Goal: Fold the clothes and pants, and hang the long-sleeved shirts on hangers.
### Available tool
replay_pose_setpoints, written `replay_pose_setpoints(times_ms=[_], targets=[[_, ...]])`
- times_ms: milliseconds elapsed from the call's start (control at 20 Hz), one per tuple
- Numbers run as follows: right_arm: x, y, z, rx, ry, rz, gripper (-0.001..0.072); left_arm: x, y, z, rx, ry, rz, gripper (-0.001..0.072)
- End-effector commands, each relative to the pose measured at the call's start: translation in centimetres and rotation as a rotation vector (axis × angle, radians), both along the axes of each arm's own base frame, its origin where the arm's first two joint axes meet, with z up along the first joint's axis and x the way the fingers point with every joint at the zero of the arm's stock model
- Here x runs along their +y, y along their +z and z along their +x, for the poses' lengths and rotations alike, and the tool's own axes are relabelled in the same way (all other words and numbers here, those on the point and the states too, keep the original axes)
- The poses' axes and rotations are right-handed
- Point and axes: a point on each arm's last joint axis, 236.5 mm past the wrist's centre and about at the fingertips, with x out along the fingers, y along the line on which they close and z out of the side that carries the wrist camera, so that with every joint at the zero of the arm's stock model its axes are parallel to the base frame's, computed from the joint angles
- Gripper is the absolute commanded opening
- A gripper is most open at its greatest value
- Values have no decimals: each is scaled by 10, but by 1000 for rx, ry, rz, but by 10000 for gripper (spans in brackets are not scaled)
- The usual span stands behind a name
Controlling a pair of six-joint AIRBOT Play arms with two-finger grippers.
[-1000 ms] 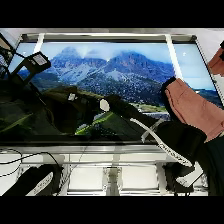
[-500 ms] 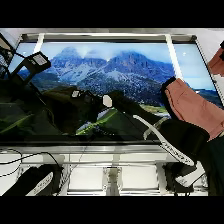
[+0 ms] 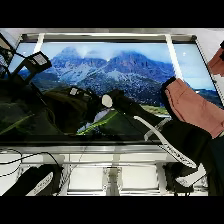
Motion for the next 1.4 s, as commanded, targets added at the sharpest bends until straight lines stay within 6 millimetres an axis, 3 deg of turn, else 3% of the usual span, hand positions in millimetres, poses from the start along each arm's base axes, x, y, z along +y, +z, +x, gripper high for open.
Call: replay_pose_setpoints(times_ms=[0,100,250,550,600,700,750,850,950,1000,1150,1250,1350], targets=[[10,-5,17,-46,-82,25,555,-3,1,-2,0,-7,-13,53],[-1,-6,34,-28,-166,30,555,-3,4,-3,-8,-7,-15,53],[-4,-6,38,-23,-179,32,555,-2,7,-6,-17,-8,-18,53],[15,-42,12,17,-124,-12,541,-6,8,-7,-17,-16,-32,53],[17,-48,10,20,-122,-15,446,-7,8,-8,-16,-18,-37,53],[15,-58,15,9,-124,-30,118,-7,8,-8,-17,-18,-37,53],[10,-60,17,11,-127,-45,19,-7,8,-8,-17,-18,-37,53],[-13,-57,23,67,-173,-97,17,-6,10,-8,-25,-15,-35,53],[-51,-36,35,94,-230,-158,16,1,19,-5,-73,26,-38,53],[-74,-16,43,91,-259,-173,17,6,27,-2,-118,67,-44,54],[-125,70,51,44,-326,-116,16,14,63,0,-280,132,-95,53],[-154,119,27,5,-288,-117,14,8,83,-9,-346,129,-161,54],[-177,143,-13,41,-244,-163,13,-5,91,-21,-355,105,-237,53]])
